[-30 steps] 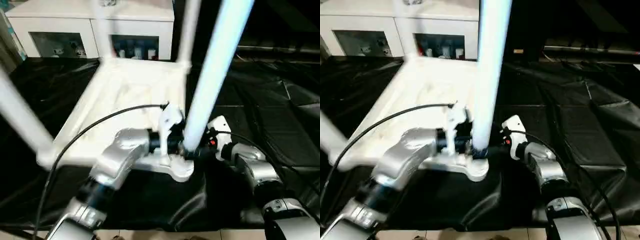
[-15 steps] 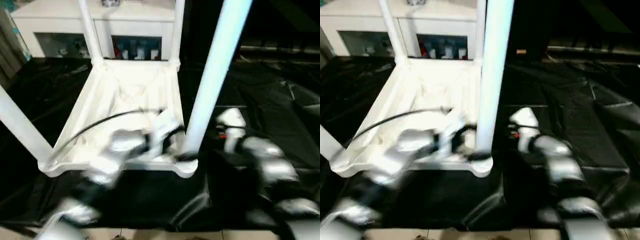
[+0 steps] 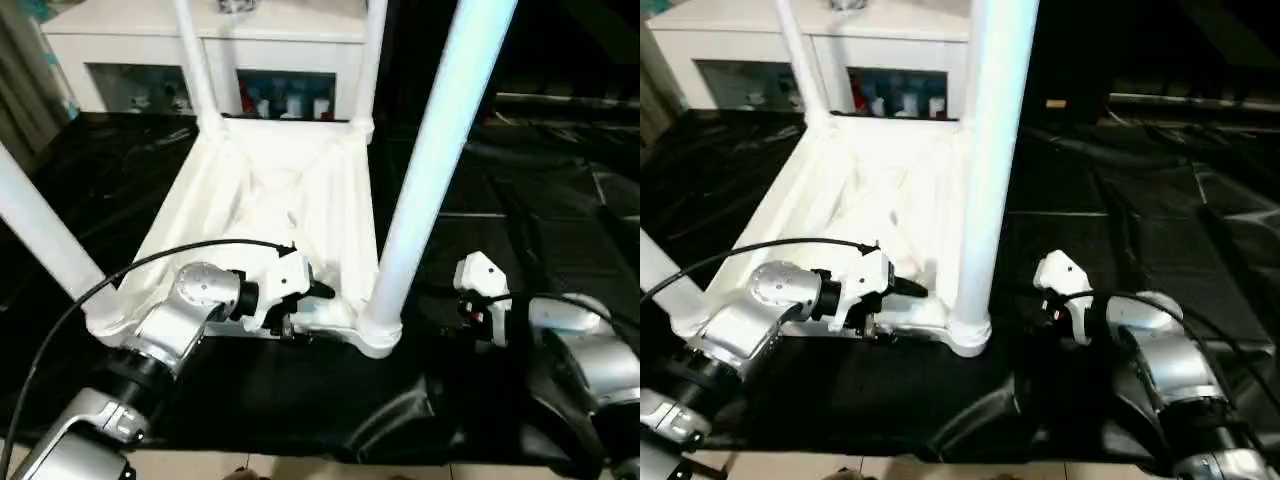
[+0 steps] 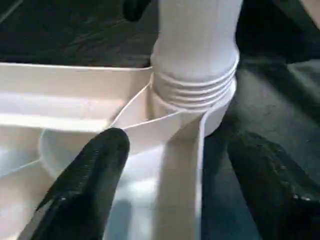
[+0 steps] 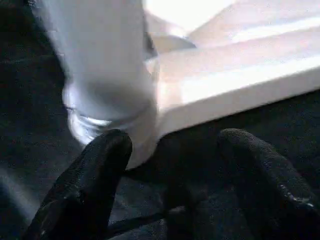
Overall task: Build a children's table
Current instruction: Rotate table base
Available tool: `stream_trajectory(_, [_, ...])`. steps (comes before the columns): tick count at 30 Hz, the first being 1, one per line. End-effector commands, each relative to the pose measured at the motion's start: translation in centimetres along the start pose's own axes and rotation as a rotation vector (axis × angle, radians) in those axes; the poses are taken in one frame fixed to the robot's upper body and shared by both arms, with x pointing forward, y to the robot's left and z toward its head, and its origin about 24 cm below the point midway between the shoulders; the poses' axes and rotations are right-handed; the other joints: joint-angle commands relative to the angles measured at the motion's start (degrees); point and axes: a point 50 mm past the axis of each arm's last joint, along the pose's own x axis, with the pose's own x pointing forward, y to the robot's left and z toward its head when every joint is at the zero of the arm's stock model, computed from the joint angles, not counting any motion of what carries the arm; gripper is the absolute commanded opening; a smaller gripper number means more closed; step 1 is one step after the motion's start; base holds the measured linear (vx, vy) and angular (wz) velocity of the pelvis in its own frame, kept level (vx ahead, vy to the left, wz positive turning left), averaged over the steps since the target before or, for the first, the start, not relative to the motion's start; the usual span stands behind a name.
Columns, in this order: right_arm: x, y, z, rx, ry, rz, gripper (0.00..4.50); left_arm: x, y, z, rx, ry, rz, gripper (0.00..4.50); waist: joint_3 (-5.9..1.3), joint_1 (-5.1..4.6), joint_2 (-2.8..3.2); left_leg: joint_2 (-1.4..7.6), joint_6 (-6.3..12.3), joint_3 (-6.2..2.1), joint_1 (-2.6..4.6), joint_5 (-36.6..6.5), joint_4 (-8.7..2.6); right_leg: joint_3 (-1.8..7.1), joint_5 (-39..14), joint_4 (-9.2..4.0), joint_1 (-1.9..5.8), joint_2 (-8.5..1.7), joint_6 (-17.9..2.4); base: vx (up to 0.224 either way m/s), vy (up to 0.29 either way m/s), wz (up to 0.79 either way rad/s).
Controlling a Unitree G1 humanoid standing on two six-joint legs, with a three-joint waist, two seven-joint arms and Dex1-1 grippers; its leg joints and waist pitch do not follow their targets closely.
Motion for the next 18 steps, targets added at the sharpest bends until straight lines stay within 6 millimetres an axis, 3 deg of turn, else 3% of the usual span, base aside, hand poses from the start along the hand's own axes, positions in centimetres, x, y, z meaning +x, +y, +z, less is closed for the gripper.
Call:
stream_trajectory(1, [-0.2, 0.3, 0.4, -0.006, -0.001, 0.032, 3.33, -0.1, 0.2, 0.3, 0.008, 0.013, -0.018, 3.40, -3.68, 0.34, 0.18, 2.22, 2.15, -1.16, 0.76, -16.03, -4.30, 2.23, -14.73, -4.57, 2.62, -2.74, -12.77, 0.000, 0.000, 0.00])
stream_trajectory(2, [-0.3, 0.4, 0.5, -0.008, 0.000, 0.039, 3.33, 0.0, 0.2, 0.3, 0.006, 0.014, -0.023, 3.40, -3.69, 0.23, -0.07, 2.14, 2.29, -1.11, 0.66, -15.90, -4.26, 2.23, -14.28, -4.60, 2.73, -2.71, -12.92, 0.000, 0.000, 0.00])
stream_trajectory(7, [-0.5, 1.1, 0.6, 0.000, 0.019, 0.067, 3.33, 0.1, 0.4, 0.0, -0.011, 0.021, -0.037, 2.92, -3.67, 0.24, -0.18, 2.05, 2.40, -1.16, 0.60, -15.68, -4.24, 2.19, -15.21, -4.71, 2.76, -2.75, -12.60, 0.000, 0.000, 0.00])
stream_trajectory(18, [-0.8, 1.4, 0.7, 0.013, 0.038, 0.087, 3.33, 0.1, 0.4, -0.5, -0.040, 0.067, -0.088, 1.93, -3.70, 0.21, 0.07, 2.18, 2.01, -1.21, 0.71, -15.94, -4.31, 2.18, -14.36, -4.75, 2.70, -2.80, -13.11, 0.000, 0.000, 0.00])
